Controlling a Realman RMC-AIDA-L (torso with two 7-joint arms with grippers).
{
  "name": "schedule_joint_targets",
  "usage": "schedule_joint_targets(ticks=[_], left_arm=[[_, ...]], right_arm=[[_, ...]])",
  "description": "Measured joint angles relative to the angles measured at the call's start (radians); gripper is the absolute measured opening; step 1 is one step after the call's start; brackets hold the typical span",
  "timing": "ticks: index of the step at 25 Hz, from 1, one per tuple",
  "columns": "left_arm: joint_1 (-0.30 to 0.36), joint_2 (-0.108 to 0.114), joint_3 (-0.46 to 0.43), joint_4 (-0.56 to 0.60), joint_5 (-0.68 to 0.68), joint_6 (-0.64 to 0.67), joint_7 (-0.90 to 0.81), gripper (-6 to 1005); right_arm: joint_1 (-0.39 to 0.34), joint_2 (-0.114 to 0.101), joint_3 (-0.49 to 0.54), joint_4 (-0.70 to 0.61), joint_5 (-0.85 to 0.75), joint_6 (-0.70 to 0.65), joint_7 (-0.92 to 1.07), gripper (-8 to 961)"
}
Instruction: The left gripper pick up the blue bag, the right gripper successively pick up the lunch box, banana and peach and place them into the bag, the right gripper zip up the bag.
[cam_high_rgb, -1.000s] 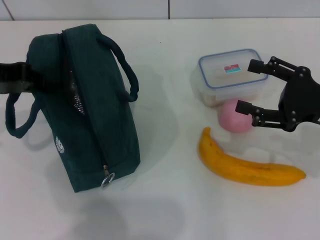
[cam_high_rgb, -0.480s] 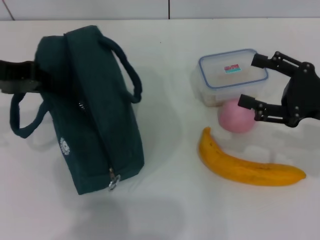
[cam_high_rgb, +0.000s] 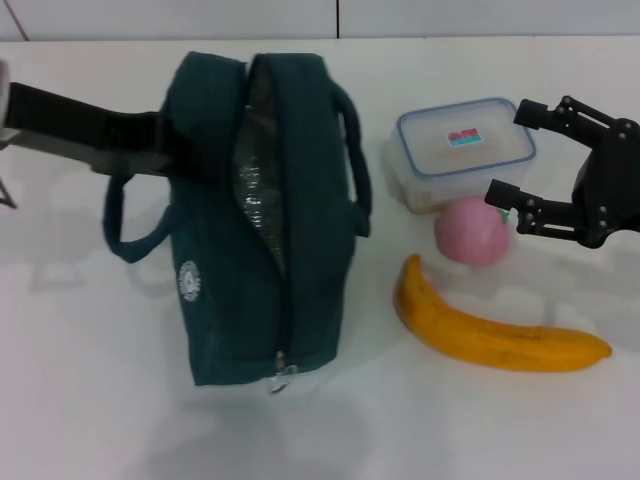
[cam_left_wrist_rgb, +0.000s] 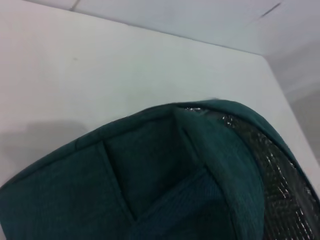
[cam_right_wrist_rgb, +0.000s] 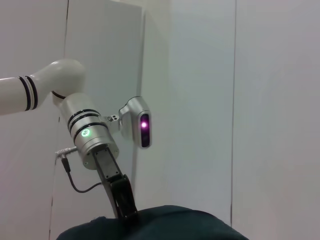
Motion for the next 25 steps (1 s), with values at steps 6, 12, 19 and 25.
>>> schedule_joint_targets(ticks=[6,12,19,25], left_arm=[[-0.029,-0.027,0.001,0.001,-0.004,-0.006,-0.018,36],[-0.034,-0.032,0.005,0.0,-0.004,-0.007,-0.027,35],[-0.033,-0.034,0.011,-0.004,-0.004,-0.014,-0.037,35],[-0.027,-0.037,0.023,-0.012,-0.005,-0.034,-0.035,35]], right_arm=[[0.052,0.008,-0.017,0.007,0.023,-0.007,-0.001,874],[0.155,0.013,-0.03,0.082,0.065,-0.013,-0.001,874],[0.214,0.017,-0.134,0.1,0.136,0.006,-0.022,875],[0.235,0.017,-0.26,0.094,0.189,0.082,-0.029,875]])
